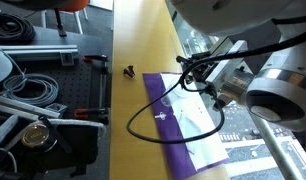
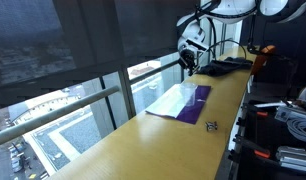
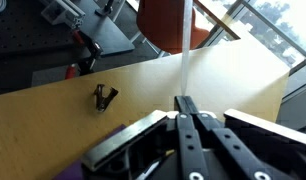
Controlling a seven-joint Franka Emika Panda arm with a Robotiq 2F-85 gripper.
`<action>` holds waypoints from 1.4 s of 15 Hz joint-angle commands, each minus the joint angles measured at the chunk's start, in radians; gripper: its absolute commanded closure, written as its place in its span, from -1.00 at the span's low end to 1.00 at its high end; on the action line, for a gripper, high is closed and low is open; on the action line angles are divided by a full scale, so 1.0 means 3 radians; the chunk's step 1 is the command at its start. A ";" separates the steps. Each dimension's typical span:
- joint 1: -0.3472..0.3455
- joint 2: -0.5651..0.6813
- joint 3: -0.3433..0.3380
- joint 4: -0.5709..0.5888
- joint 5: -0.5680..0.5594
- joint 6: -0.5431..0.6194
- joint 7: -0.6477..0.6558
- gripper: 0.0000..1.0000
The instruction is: Place the straw in the cup
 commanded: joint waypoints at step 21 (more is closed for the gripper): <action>0.0232 -0.0874 -0.0361 -0.0903 -0.0856 0.0353 -0.0443 1.00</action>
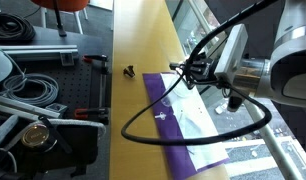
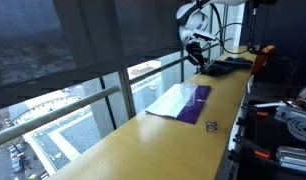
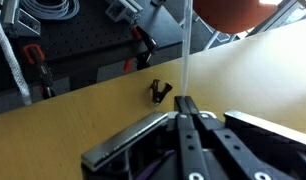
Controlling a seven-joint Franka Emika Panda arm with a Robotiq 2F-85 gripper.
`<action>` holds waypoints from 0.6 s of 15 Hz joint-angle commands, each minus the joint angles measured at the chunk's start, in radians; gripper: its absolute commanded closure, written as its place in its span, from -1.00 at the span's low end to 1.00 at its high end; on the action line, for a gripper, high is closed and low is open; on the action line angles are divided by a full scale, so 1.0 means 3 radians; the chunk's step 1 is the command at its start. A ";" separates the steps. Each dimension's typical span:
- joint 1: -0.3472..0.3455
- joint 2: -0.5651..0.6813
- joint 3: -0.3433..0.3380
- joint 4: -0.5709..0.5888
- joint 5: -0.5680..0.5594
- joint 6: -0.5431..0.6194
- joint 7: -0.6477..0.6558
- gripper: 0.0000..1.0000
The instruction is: Place the straw in the cup
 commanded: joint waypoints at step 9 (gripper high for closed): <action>-0.0002 -0.0001 -0.0003 -0.0011 -0.0030 0.0161 -0.0054 1.00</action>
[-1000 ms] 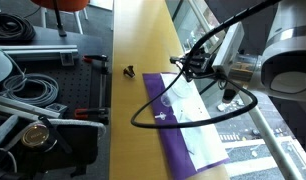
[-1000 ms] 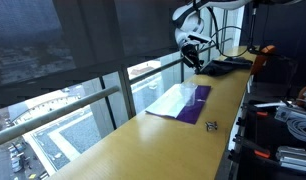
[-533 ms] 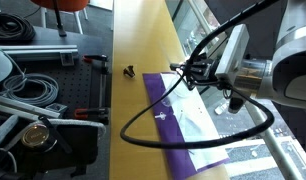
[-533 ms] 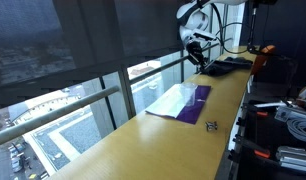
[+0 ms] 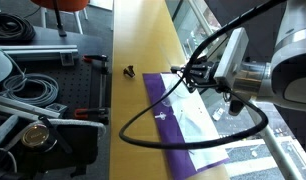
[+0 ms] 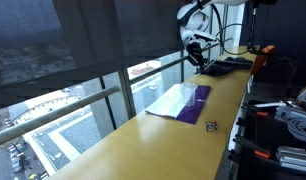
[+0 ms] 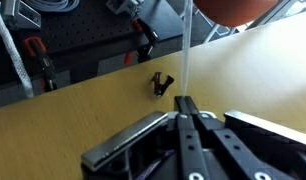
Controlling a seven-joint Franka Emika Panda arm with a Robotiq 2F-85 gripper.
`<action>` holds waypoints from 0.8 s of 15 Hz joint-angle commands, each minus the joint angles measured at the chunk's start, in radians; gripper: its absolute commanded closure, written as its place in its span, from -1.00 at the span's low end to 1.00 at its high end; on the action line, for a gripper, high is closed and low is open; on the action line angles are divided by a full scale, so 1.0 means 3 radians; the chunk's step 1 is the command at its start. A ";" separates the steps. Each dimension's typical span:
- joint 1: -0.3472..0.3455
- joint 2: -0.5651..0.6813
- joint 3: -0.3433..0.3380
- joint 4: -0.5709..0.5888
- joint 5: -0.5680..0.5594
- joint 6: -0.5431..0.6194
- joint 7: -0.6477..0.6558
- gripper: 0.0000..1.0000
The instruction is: Place the straw in the cup
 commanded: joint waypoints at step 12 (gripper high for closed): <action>0.0013 0.0113 0.0024 0.0079 -0.0031 0.0039 -0.0056 1.00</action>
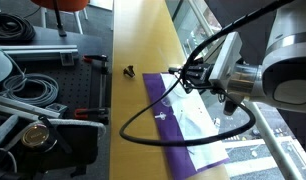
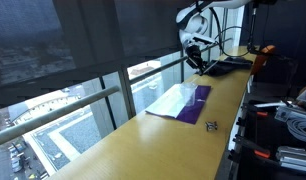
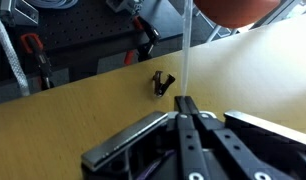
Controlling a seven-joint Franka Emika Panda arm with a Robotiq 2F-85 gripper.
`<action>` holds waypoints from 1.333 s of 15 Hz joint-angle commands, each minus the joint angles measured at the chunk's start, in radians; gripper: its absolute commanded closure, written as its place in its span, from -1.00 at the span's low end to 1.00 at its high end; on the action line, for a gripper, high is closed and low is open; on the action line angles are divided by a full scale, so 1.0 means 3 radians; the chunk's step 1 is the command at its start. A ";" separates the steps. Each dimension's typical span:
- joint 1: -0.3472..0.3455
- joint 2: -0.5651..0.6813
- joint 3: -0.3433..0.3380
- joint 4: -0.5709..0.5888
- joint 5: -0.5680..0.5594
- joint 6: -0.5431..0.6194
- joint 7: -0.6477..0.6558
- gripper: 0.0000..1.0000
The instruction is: Place the straw in the cup
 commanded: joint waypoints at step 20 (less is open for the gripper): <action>-0.0011 0.0266 0.0094 0.0376 -0.0023 -0.0009 0.0025 1.00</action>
